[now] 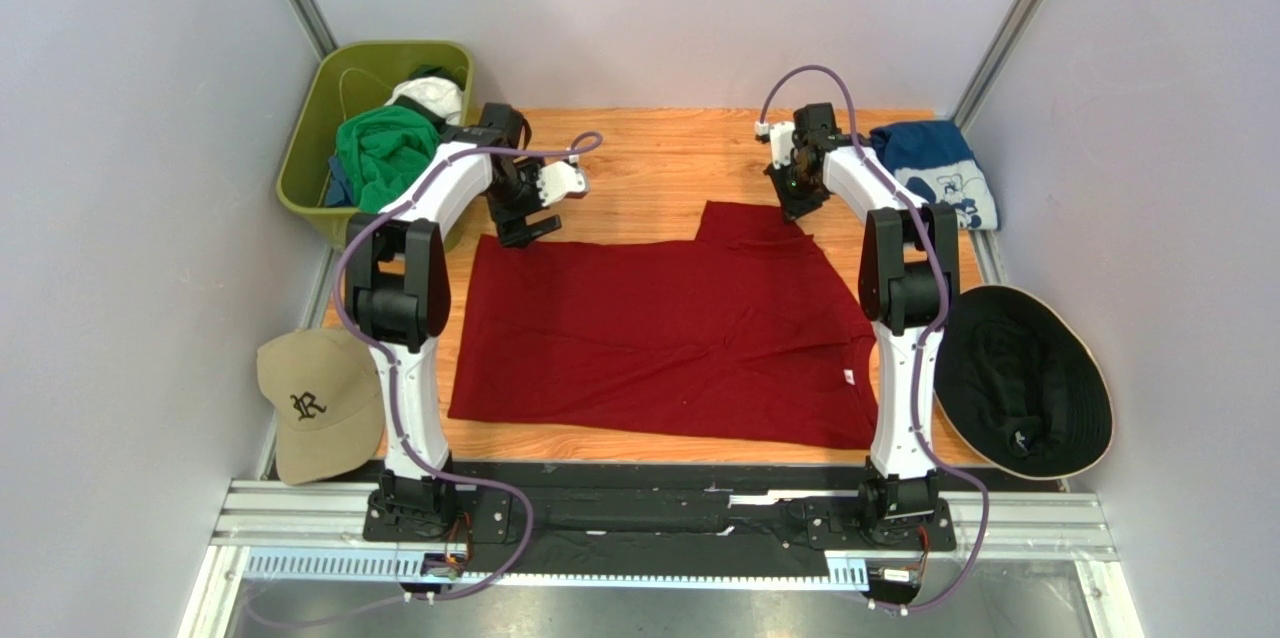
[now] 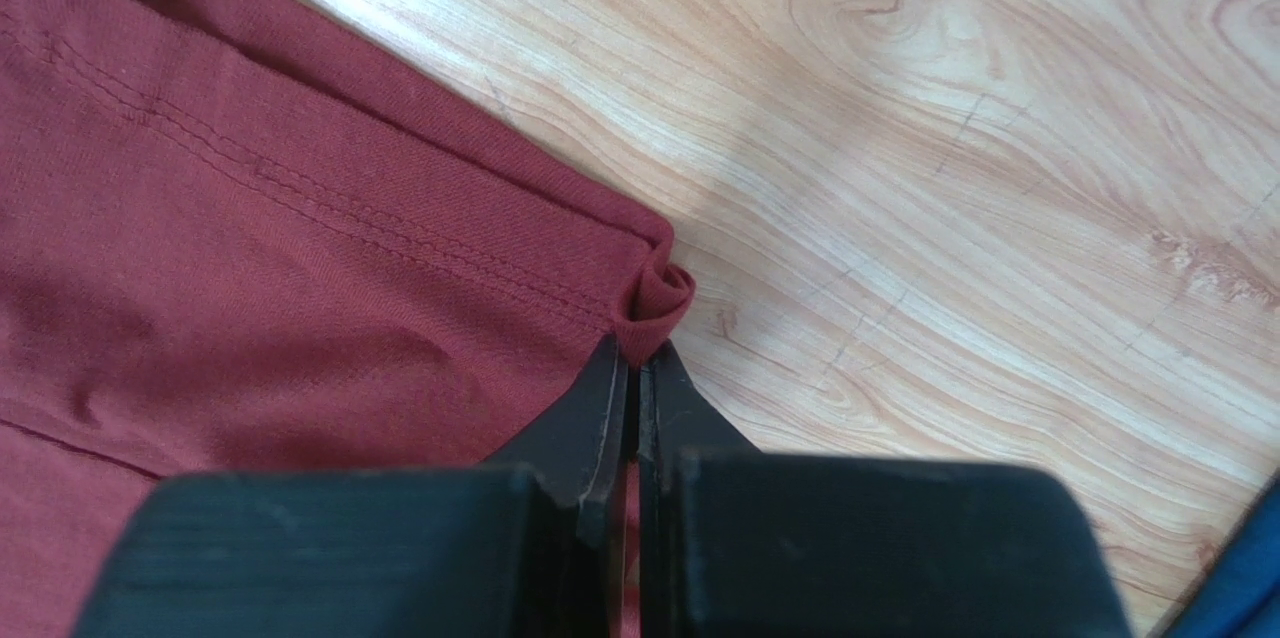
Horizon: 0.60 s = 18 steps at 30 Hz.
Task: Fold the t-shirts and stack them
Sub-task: Fold the tshirt
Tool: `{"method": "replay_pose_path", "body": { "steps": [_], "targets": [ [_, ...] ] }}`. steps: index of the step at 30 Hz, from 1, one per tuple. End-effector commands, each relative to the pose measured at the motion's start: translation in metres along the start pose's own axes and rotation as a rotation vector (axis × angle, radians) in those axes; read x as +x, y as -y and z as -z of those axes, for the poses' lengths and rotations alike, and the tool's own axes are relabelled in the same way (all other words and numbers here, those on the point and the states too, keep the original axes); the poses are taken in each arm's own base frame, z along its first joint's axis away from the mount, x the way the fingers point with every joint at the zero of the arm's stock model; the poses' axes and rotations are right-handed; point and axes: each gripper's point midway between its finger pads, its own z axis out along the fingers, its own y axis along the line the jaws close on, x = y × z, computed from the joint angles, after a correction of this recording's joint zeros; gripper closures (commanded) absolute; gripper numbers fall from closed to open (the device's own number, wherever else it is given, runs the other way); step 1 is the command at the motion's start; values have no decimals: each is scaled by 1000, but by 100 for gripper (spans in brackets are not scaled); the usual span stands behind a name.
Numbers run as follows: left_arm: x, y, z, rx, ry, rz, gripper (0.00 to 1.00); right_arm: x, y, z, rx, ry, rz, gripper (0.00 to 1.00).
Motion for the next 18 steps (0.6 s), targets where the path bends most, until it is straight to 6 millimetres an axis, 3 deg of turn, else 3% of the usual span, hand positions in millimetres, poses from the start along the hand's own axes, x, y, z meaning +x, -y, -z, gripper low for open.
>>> {"method": "replay_pose_path", "body": {
  "steps": [1,12,18],
  "targets": [
    [7,-14,5,36,-23,-22,10,-9,11,19,46,30,26,100],
    [38,-5,-5,148,-110,-33,12,0,5,15,24,18,30,100],
    [56,-10,-12,154,-148,-20,12,1,2,17,9,20,26,100]
  ]
}}
